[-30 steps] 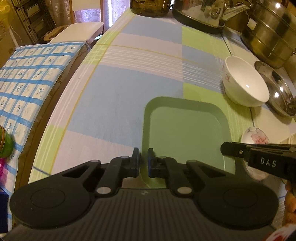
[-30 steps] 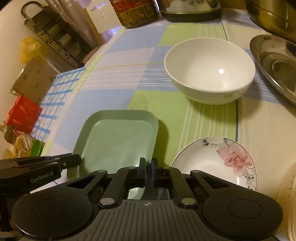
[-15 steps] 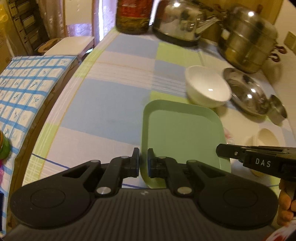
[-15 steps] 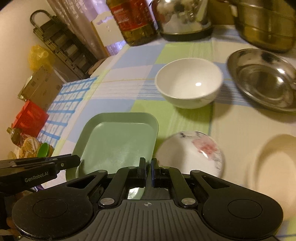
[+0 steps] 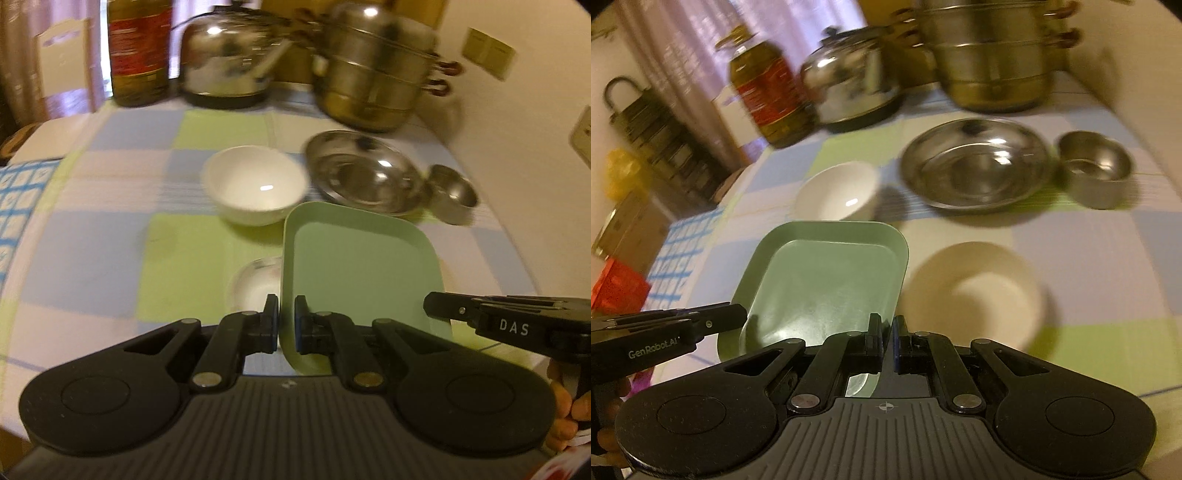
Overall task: Organize plates and bowls
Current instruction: 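Lift the green plate with the left tool and carry it over the steel plate, then lower the green plate into the steel plate and open the left tool, then move the right tool to the white floral saucer and grip its rim, then carry the floral saucer with the right tool over the green plate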
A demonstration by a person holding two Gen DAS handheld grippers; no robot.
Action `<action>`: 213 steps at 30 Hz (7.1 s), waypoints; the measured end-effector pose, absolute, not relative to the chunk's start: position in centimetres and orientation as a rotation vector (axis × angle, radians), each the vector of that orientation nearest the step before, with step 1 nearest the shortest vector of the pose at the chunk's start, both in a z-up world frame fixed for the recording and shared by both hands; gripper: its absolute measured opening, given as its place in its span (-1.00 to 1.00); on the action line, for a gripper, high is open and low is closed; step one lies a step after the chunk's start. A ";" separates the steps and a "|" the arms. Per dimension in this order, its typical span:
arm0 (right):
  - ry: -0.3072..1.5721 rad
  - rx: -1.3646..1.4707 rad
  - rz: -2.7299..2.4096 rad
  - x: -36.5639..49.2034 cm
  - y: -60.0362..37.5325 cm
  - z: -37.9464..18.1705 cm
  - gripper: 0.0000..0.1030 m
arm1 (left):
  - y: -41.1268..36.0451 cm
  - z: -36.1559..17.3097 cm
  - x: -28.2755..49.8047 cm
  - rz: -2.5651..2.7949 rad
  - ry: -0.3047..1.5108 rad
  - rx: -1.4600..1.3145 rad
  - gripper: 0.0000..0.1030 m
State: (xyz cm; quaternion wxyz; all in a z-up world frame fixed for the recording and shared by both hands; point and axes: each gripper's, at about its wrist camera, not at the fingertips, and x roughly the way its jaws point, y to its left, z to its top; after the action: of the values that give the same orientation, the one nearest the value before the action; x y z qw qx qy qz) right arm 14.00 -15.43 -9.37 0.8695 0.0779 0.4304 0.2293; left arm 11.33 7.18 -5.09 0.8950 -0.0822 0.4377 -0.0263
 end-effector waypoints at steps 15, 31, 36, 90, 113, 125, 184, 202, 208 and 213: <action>0.868 0.195 0.295 18.9 -20.3 -8.8 -0.90 | 2.0 -5.7 19.5 -0.225 0.916 -0.103 -0.86; 0.851 0.212 0.249 30.3 -19.1 -10.2 -0.90 | 2.3 -8.3 30.9 -0.222 0.929 -0.084 -0.86; 0.854 0.208 0.242 33.2 -18.8 -11.5 -0.90 | 2.1 -9.7 33.8 -0.206 0.941 -0.075 -0.86; 0.878 0.422 0.296 23.0 -26.6 -8.4 -0.78 | 1.5 -4.6 21.5 -0.152 0.910 -0.041 -0.75; 0.955 0.326 0.525 9.8 -27.5 -9.1 -0.20 | 1.7 -4.0 5.5 0.043 0.945 -0.186 -0.71; 1.046 0.277 0.611 8.3 -24.7 -10.7 -0.09 | 3.1 -5.0 2.9 0.075 0.972 -0.200 -0.63; 0.946 0.260 0.231 17.7 -6.6 -17.0 -0.67 | 13.5 -15.3 19.1 -0.222 1.114 -0.159 -0.72; 0.912 0.213 0.312 17.6 -6.9 -14.9 -0.86 | 13.7 -12.5 18.6 -0.207 1.050 -0.143 -0.77; 0.835 0.179 0.337 17.3 -7.4 -12.3 -0.86 | 13.4 -10.0 18.7 -0.222 0.995 -0.149 -0.77; 0.790 0.170 0.322 17.7 -8.5 -11.0 -0.86 | 12.0 -8.7 19.8 -0.248 0.962 -0.141 -0.77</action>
State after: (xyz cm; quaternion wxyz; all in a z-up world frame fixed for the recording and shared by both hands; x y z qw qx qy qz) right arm 17.67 -8.50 -10.97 0.9069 0.0822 0.3827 0.1558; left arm 19.85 11.98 -8.72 0.8768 -0.0678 0.4609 -0.1188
